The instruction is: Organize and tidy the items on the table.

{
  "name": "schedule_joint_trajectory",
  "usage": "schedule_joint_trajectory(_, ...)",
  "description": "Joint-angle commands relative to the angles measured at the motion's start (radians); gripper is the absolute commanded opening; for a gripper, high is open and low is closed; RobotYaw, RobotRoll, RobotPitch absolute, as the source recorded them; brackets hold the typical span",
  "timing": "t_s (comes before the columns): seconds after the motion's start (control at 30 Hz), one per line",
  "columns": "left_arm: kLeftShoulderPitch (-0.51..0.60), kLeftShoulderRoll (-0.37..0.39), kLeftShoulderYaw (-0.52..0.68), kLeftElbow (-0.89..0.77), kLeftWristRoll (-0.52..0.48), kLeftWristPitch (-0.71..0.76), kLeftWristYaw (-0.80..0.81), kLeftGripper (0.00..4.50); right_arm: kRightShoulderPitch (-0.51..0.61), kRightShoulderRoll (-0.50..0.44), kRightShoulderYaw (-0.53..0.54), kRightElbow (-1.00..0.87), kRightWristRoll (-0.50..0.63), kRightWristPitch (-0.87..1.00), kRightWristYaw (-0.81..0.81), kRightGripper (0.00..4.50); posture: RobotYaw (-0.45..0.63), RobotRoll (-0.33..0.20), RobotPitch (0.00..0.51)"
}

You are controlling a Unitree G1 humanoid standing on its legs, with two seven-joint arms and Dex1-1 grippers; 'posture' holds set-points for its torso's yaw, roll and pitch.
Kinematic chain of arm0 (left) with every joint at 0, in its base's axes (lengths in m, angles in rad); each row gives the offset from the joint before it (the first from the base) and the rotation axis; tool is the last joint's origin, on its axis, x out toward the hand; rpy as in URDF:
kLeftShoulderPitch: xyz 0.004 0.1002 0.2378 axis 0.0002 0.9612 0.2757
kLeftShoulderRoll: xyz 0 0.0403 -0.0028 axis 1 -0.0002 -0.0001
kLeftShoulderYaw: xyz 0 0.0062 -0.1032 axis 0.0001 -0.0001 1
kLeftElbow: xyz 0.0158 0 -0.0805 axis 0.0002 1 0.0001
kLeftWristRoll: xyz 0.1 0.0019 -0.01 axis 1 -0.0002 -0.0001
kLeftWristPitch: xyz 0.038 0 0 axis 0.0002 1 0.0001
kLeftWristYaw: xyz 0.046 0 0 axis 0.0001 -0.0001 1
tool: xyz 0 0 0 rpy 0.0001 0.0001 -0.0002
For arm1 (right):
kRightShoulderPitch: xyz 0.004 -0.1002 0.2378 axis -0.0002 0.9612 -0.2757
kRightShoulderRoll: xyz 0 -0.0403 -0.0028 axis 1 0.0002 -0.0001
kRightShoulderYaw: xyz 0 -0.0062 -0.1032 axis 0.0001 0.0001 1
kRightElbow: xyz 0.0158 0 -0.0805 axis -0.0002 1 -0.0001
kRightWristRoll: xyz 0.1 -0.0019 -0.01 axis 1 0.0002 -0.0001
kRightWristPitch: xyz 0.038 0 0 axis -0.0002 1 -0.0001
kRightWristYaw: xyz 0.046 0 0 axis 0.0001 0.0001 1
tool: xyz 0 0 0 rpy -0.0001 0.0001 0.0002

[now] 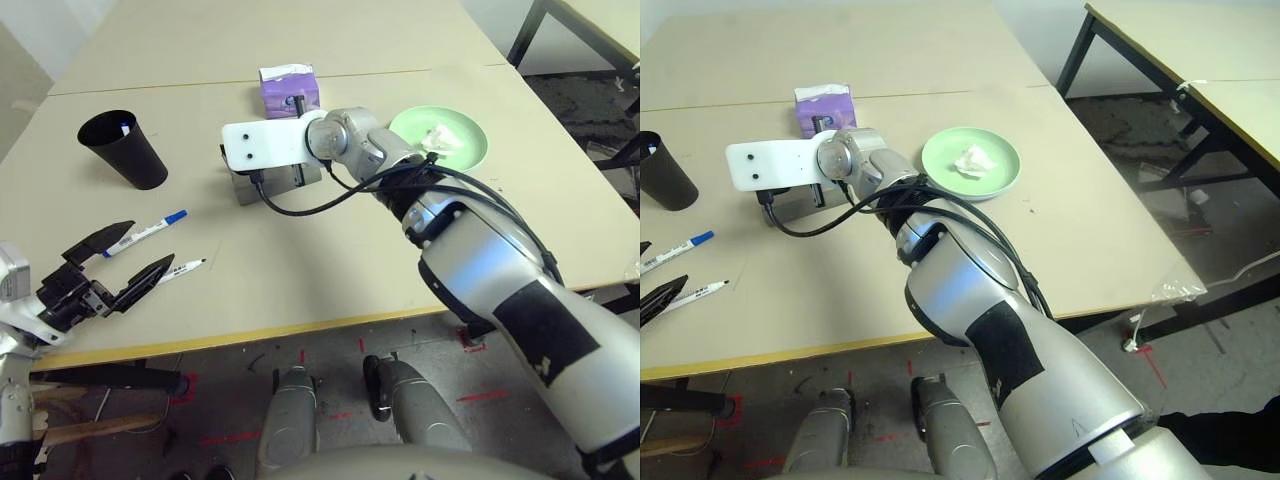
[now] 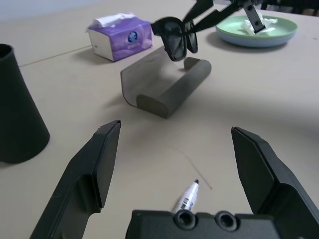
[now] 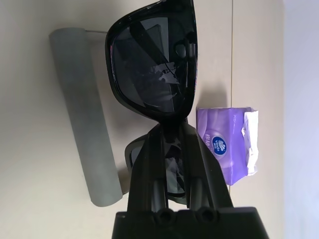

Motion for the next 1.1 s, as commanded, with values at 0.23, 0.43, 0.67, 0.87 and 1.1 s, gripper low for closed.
schedule_joint_trajectory(0.23, 0.024, -0.008, 0.023, -0.029, 0.001, 0.004, 0.017, 4.50, 0.035, 0.045, 0.002, 0.019, -0.015, -0.004, -0.017, 0.15, 0.09, 0.000, 0.200)
schedule_joint_trajectory(0.43, 0.036, -0.010, 0.029, -0.044, -0.003, 0.008, 0.025, 4.50, 0.041, 0.051, 0.000, 0.022, -0.019, -0.002, -0.023, 0.15, 0.10, 0.000, 0.202)
schedule_joint_trajectory(0.67, 0.053, -0.017, 0.036, -0.063, -0.008, 0.015, 0.034, 4.50, 0.041, 0.061, -0.001, 0.026, -0.021, -0.006, -0.054, 0.15, 0.11, 0.000, 0.207)
schedule_joint_trajectory(0.87, 0.065, -0.026, 0.046, -0.079, -0.014, 0.021, 0.045, 4.50, 0.039, 0.064, 0.000, 0.029, -0.022, -0.008, -0.068, 0.15, 0.12, 0.000, 0.209)
schedule_joint_trajectory(1.1, 0.062, -0.025, 0.071, -0.077, -0.015, 0.024, 0.064, 4.50, 0.045, 0.068, 0.003, 0.032, -0.027, -0.011, -0.068, 0.15, 0.12, 0.000, 0.211)
